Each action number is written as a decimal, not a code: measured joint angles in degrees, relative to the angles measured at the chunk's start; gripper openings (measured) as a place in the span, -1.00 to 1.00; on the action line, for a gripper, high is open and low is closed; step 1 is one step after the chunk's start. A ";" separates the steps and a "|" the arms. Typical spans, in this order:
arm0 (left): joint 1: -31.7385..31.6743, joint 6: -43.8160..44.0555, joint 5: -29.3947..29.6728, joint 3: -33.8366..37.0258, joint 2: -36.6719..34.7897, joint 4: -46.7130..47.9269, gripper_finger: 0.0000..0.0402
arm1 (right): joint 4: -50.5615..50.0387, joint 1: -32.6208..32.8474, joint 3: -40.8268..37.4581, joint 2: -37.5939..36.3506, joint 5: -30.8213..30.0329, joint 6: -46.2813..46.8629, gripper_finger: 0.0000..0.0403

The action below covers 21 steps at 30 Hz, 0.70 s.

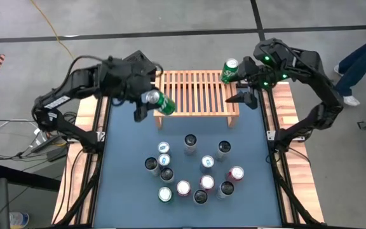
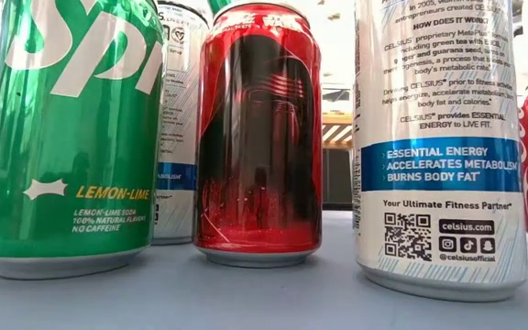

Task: Place canned beverage on shelf
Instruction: Put the left green soda can on the shelf aligned with the other green soda can

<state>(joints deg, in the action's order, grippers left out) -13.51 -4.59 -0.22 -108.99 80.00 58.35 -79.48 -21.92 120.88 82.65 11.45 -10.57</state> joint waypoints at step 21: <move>-16.85 -20.54 -14.00 -0.02 13.89 -0.14 0.42 | 4.62 -1.50 -0.02 11.06 0.65 -0.03 0.71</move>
<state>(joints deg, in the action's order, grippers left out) -30.36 -25.14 -14.23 -109.01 93.89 58.21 -74.86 -23.42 120.86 93.71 12.10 -10.59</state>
